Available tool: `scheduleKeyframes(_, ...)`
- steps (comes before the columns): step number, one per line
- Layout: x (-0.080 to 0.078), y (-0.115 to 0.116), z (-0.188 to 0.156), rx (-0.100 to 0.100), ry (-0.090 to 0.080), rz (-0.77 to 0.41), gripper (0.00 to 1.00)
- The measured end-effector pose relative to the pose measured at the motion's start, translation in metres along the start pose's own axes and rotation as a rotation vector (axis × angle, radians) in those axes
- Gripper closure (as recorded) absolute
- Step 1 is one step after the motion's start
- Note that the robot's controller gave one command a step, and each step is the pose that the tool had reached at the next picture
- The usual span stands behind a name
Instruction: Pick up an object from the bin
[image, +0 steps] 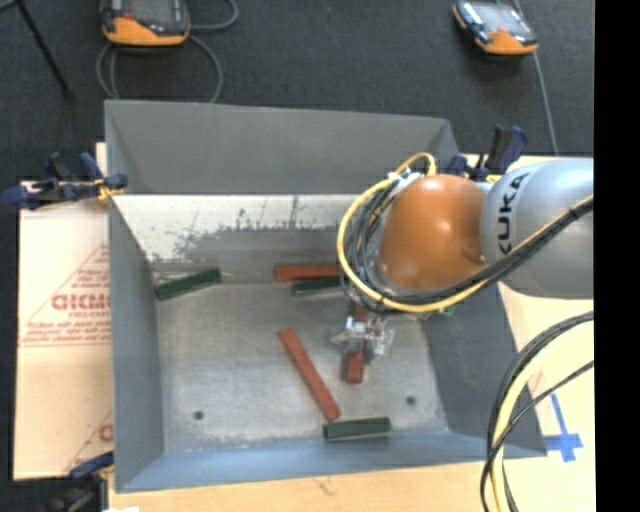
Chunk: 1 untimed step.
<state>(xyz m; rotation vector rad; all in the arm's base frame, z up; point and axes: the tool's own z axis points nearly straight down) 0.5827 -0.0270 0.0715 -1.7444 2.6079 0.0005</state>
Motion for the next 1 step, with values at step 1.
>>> scheduleKeyframes(1, -0.0044, -0.0082, -0.2028, -0.001, 0.000, -0.017, 1.00)
